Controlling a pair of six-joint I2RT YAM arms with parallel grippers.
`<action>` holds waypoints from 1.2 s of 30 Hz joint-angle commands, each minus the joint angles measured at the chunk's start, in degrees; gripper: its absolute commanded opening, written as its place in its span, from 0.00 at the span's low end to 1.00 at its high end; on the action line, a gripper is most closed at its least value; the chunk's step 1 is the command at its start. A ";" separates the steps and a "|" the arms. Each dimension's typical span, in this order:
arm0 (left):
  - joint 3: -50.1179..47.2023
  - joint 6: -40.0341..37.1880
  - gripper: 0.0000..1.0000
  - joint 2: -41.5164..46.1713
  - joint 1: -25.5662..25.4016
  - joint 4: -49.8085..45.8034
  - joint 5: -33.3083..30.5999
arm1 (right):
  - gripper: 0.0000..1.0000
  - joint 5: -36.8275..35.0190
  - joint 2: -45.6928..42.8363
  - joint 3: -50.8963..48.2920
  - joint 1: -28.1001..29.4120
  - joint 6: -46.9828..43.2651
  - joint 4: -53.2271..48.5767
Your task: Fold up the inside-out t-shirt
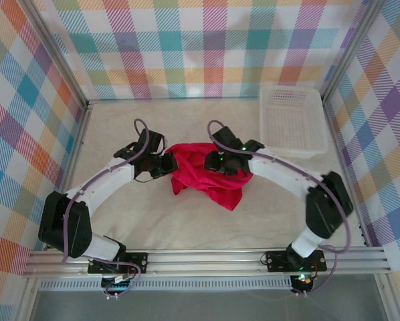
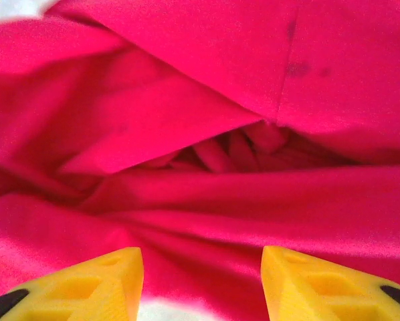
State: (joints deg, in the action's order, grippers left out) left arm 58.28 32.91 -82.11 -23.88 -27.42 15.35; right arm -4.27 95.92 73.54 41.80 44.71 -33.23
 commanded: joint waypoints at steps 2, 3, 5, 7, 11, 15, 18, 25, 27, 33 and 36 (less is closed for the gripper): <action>-1.87 -0.79 0.00 1.55 -0.01 -0.28 -0.25 | 0.55 2.31 4.12 3.99 0.00 1.73 4.34; -2.15 -0.66 0.00 1.71 -0.02 -0.10 -0.16 | 0.56 2.35 5.12 4.72 -0.05 2.72 5.06; -2.72 -0.67 0.00 2.05 -0.03 -0.11 -0.06 | 0.58 2.41 7.01 6.14 -0.05 4.39 5.72; -3.44 -0.51 0.00 2.45 -0.03 0.03 0.09 | 0.59 2.38 8.85 7.66 -0.05 5.87 5.77; -4.82 -0.14 0.00 3.04 -0.12 0.70 0.37 | 0.61 2.47 12.63 10.42 -0.20 8.01 4.79; -5.24 -0.30 0.00 3.82 -0.12 0.12 0.04 | 0.61 2.86 16.90 13.97 -0.32 9.67 2.16; -5.11 -0.48 0.00 4.40 -0.13 -0.34 -0.40 | 0.59 3.11 18.87 15.44 -0.82 10.47 1.42; -3.78 -0.85 0.00 4.51 -0.12 -1.24 -0.88 | 0.02 4.16 18.09 19.75 -3.43 9.64 -0.52; -1.85 -2.34 0.00 4.09 0.05 -3.71 -3.41 | 0.00 3.40 14.53 23.07 -3.50 7.60 -3.84; 5.68 -4.43 0.00 0.39 10.47 -9.95 -7.56 | 0.00 2.76 0.99 32.57 -4.32 -0.24 -14.81; 8.86 -3.77 0.00 -3.09 16.35 -10.64 -5.82 | 0.00 3.06 -7.06 33.33 -8.02 -1.33 -19.40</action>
State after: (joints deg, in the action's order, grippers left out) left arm 64.47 30.04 -82.30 -11.88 -34.48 10.59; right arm -0.75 98.39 104.62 37.01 47.24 -45.41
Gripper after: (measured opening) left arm 0.068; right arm 0.068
